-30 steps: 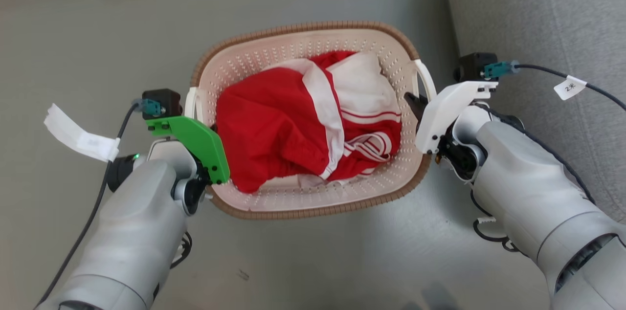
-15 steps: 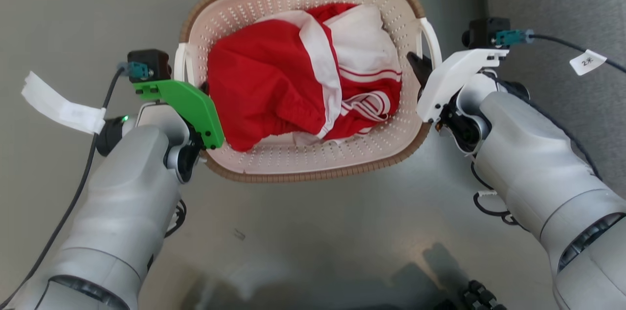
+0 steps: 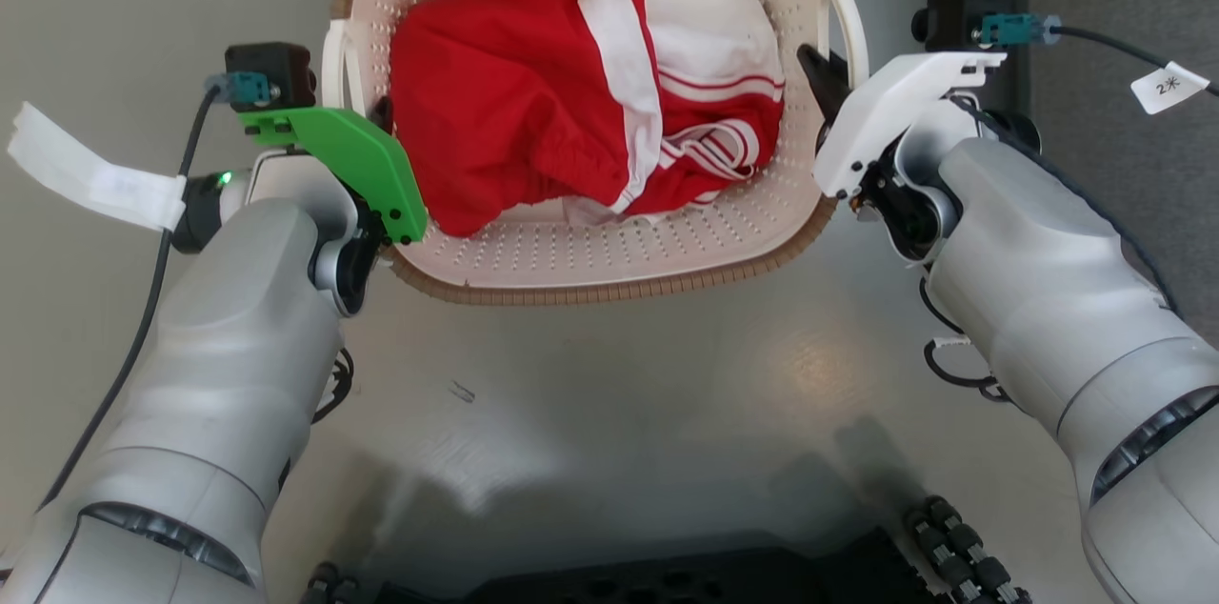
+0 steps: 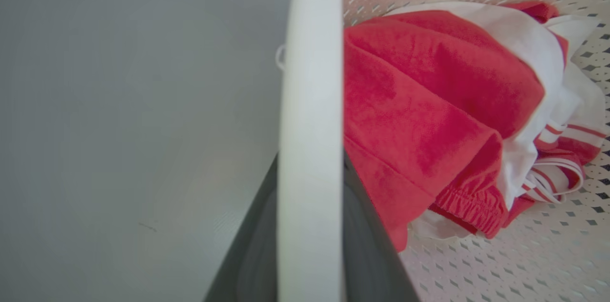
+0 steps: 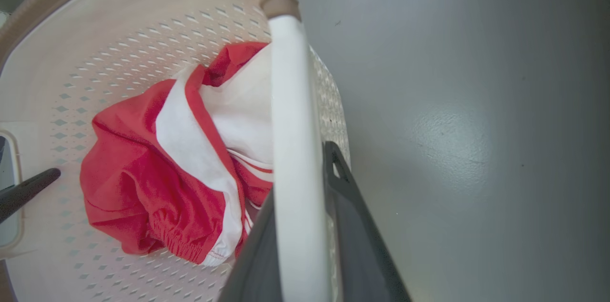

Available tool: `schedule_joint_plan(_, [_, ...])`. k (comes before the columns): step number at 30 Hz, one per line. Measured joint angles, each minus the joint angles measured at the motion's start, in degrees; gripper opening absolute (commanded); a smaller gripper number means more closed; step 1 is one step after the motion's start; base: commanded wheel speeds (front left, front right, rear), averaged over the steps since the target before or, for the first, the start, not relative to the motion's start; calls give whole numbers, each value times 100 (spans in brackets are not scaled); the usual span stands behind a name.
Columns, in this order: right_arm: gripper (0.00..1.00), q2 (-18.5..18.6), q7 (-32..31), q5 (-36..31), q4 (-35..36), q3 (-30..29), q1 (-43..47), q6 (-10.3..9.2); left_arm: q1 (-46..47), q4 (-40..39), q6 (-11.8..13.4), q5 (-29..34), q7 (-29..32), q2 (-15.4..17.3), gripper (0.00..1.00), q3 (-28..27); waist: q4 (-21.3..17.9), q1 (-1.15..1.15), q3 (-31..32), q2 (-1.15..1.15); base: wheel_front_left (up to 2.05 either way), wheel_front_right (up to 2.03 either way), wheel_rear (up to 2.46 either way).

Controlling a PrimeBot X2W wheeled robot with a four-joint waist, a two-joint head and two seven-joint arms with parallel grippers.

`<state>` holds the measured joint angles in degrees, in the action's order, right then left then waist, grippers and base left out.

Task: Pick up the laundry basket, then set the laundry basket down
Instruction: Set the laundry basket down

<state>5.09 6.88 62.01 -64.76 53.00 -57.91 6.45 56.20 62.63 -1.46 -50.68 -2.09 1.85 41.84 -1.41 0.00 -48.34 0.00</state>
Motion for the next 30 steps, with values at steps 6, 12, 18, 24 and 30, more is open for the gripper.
schedule_joint_plan(6, [0, -2, 73, -18, 18, 82, -119, 0, 138, 157, -13, 62, 65, -4, 0, 67, 17, 0, -277, 0, 0, 0, 0])
schedule_joint_plan(12, [0, -4, 127, -110, 10, 188, -127, 0, 169, 263, -83, 62, 129, -12, 0, 86, 17, 0, -444, 0, 0, 0, 0])
schedule_joint_plan(18, [0, 8, 263, -155, 10, 216, -247, 0, 378, 283, -83, 62, 90, -11, 0, 87, 24, 0, -563, 0, 0, 0, 0])
schedule_joint_plan(24, [0, 14, 368, -164, 12, 235, -352, 0, 428, 279, -99, 62, -14, -9, 0, 91, 30, 0, -672, 0, 0, 0, 0])
schedule_joint_plan(30, [0, 23, 457, -164, 12, 265, -378, 0, 498, 277, -114, 114, -227, -2, 0, 105, 44, 0, -790, 0, 0, 0, 0])
